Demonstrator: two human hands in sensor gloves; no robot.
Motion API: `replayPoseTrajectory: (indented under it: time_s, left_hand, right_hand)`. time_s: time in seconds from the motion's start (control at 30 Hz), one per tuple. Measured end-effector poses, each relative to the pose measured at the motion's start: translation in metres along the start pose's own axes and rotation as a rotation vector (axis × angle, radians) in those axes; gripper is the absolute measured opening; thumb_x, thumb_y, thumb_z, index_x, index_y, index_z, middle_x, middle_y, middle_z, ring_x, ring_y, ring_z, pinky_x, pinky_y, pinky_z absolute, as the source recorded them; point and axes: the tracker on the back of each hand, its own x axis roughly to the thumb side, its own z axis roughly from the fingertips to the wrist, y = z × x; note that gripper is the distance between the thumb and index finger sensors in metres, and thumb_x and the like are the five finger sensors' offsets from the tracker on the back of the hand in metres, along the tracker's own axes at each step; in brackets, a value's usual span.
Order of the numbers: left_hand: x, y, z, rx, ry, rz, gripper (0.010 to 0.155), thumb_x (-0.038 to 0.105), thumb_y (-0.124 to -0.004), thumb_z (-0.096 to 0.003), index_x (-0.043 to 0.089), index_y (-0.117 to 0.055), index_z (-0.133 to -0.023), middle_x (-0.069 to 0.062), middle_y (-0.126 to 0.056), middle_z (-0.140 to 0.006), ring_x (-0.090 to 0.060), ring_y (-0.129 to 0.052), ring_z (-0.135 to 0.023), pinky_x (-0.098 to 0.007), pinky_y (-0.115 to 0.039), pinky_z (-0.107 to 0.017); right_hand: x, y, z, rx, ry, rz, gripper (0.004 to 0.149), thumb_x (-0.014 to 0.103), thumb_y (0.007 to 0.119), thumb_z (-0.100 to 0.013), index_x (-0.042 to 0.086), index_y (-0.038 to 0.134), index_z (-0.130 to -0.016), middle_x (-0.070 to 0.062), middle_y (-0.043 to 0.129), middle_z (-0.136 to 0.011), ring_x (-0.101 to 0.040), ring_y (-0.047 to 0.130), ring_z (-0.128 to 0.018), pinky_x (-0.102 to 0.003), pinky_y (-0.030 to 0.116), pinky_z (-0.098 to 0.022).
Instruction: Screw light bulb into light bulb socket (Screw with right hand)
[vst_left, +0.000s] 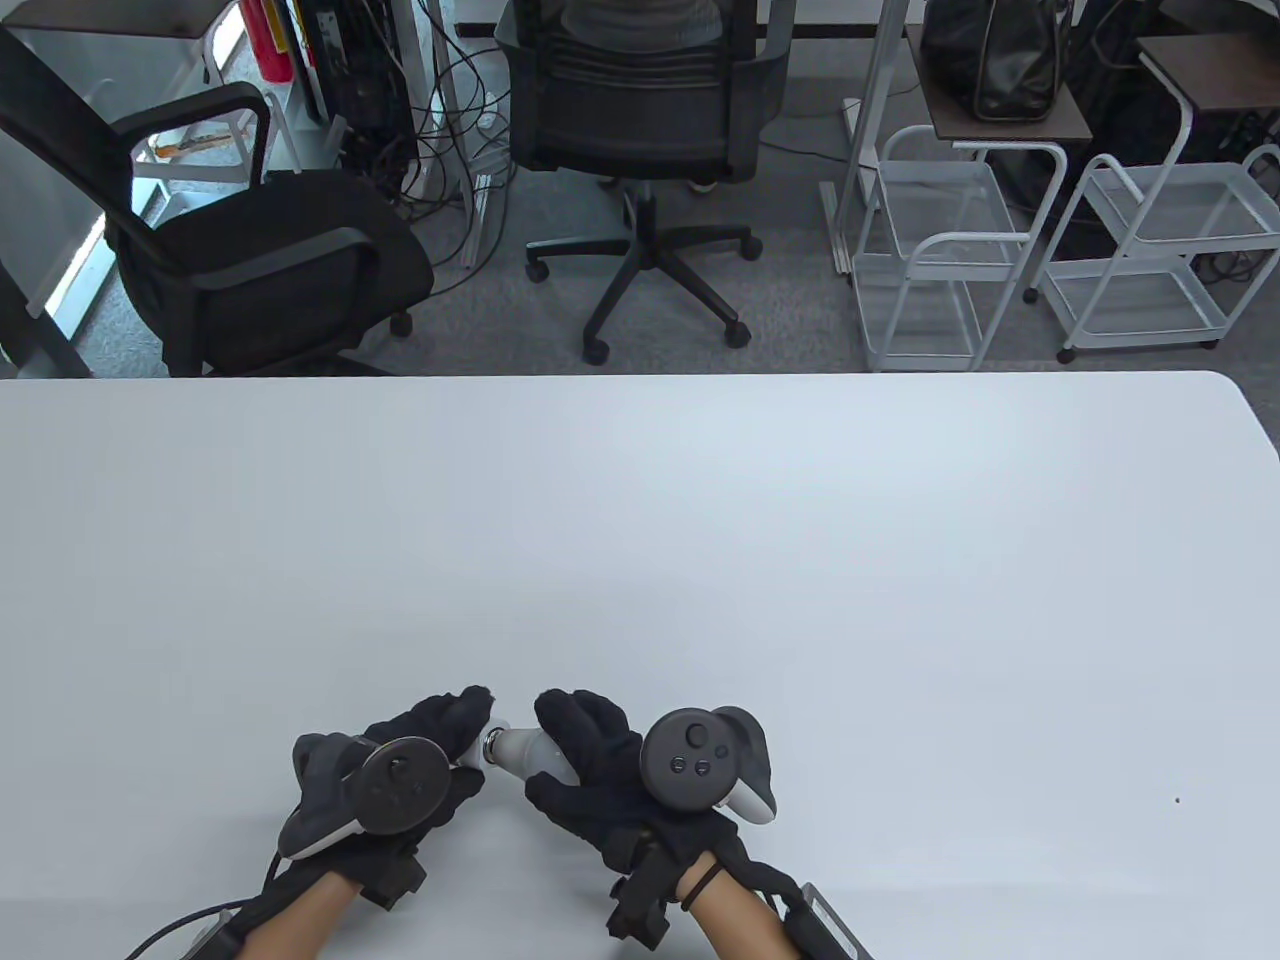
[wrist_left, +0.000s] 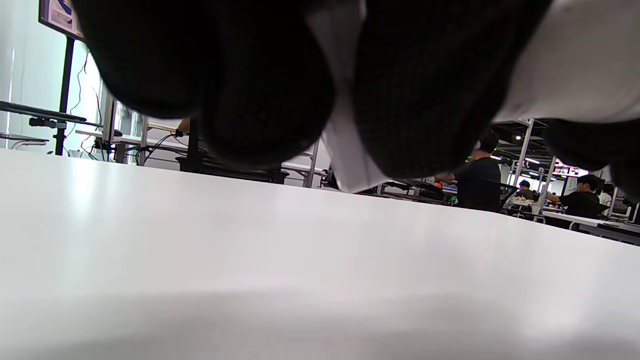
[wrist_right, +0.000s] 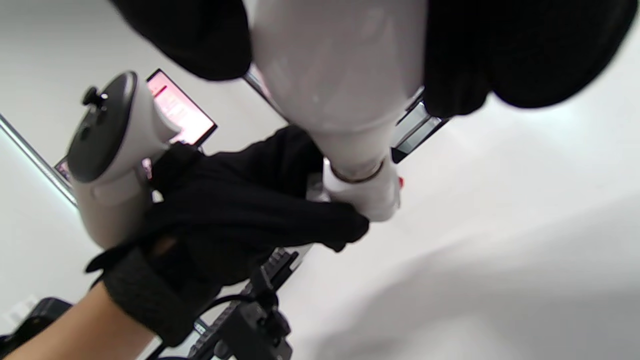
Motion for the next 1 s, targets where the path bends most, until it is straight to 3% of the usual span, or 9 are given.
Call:
replayPoseTrajectory:
  time_s: [0.13, 0.23, 0.37, 0.47, 0.53, 0.6, 0.77, 0.87, 1.0]
  left_hand:
    - [-0.0001, -0.0004, 0.0001, -0.008, -0.001, -0.001, 0.068, 0.03, -0.098, -0.044, 0.012, -0.068, -0.103, -0.024, -0.084, -0.092, -0.017, -0.097, -0.049, -0.05, -0.079, -0.054]
    - [-0.0005, -0.0004, -0.0001, -0.023, -0.011, 0.001, 0.068, 0.03, -0.098, -0.0439, 0.013, -0.068, -0.103, -0.023, -0.083, -0.092, -0.017, -0.097, -0.05, -0.05, -0.079, -0.055]
    - [-0.0026, -0.0002, -0.0003, -0.023, 0.008, 0.035, 0.069, 0.03, -0.098, -0.0437, 0.013, -0.068, -0.103, -0.023, -0.083, -0.092, -0.016, -0.097, -0.05, -0.049, -0.079, -0.054]
    - [-0.0041, 0.0002, -0.0006, -0.024, 0.015, 0.051, 0.068, 0.03, -0.098, -0.0439, 0.012, -0.068, -0.103, -0.024, -0.084, -0.092, -0.016, -0.097, -0.049, -0.049, -0.079, -0.054]
    - [-0.0042, 0.001, -0.0007, -0.018, 0.015, 0.035, 0.068, 0.03, -0.098, -0.0438, 0.012, -0.068, -0.103, -0.024, -0.084, -0.091, -0.017, -0.097, -0.049, -0.05, -0.079, -0.054]
    - [-0.0035, 0.0016, -0.0005, -0.011, 0.01, 0.013, 0.068, 0.03, -0.098, -0.0436, 0.012, -0.069, -0.103, -0.024, -0.084, -0.091, -0.017, -0.097, -0.049, -0.05, -0.079, -0.054]
    - [-0.0021, 0.0008, -0.0004, -0.014, 0.002, 0.002, 0.068, 0.03, -0.098, -0.0433, 0.012, -0.069, -0.103, -0.024, -0.084, -0.091, -0.017, -0.097, -0.049, -0.05, -0.079, -0.054]
    - [-0.0008, 0.0007, -0.0004, -0.011, -0.003, -0.009, 0.068, 0.03, -0.098, -0.0433, 0.012, -0.069, -0.103, -0.024, -0.084, -0.091, -0.017, -0.097, -0.049, -0.05, -0.079, -0.054]
    - [-0.0003, 0.0001, -0.0006, -0.013, -0.01, -0.021, 0.068, 0.029, -0.098, -0.0433, 0.011, -0.069, -0.102, -0.025, -0.084, -0.091, -0.017, -0.097, -0.049, -0.05, -0.079, -0.054]
  right_hand:
    - [-0.0013, 0.0001, 0.0007, -0.033, 0.019, -0.021, 0.063, 0.031, 0.07, -0.058, -0.007, 0.043, -0.101, -0.048, 0.053, -0.081, -0.05, 0.086, -0.049, -0.056, 0.078, -0.029]
    - [-0.0014, -0.0023, 0.0018, -0.073, 0.024, -0.013, 0.057, 0.032, 0.069, -0.059, 0.008, 0.043, -0.103, -0.05, 0.063, -0.075, -0.049, 0.089, -0.044, -0.054, 0.08, -0.026]
    - [-0.0012, -0.0033, 0.0021, -0.081, 0.023, -0.016, 0.051, 0.03, 0.068, -0.06, 0.002, 0.055, -0.101, -0.052, 0.066, -0.072, -0.05, 0.09, -0.043, -0.055, 0.08, -0.025]
    - [-0.0013, -0.003, 0.0019, -0.081, 0.016, -0.022, 0.053, 0.03, 0.069, -0.059, 0.001, 0.056, -0.101, -0.052, 0.062, -0.076, -0.052, 0.087, -0.047, -0.057, 0.079, -0.028]
    - [-0.0004, -0.0015, 0.0012, -0.04, 0.006, -0.03, 0.057, 0.027, 0.071, -0.057, -0.002, 0.05, -0.102, -0.049, 0.048, -0.088, -0.055, 0.084, -0.05, -0.059, 0.077, -0.03]
    - [0.0002, -0.0004, 0.001, -0.033, 0.003, -0.02, 0.059, 0.027, 0.072, -0.057, -0.003, 0.047, -0.102, -0.049, 0.046, -0.088, -0.055, 0.083, -0.051, -0.059, 0.076, -0.031]
    - [-0.0013, -0.0015, 0.001, -0.048, 0.02, -0.037, 0.058, 0.028, 0.07, -0.058, -0.004, 0.048, -0.101, -0.051, 0.057, -0.079, -0.051, 0.088, -0.044, -0.055, 0.08, -0.026]
    - [-0.0037, -0.0034, 0.002, -0.079, 0.035, -0.056, 0.053, 0.031, 0.068, -0.06, 0.003, 0.05, -0.102, -0.052, 0.071, -0.067, -0.047, 0.093, -0.039, -0.053, 0.082, -0.021]
    - [-0.0042, -0.0044, 0.0023, -0.096, 0.042, -0.073, 0.051, 0.03, 0.067, -0.06, -0.003, 0.06, -0.098, -0.053, 0.073, -0.063, -0.048, 0.094, -0.038, -0.053, 0.083, -0.02]
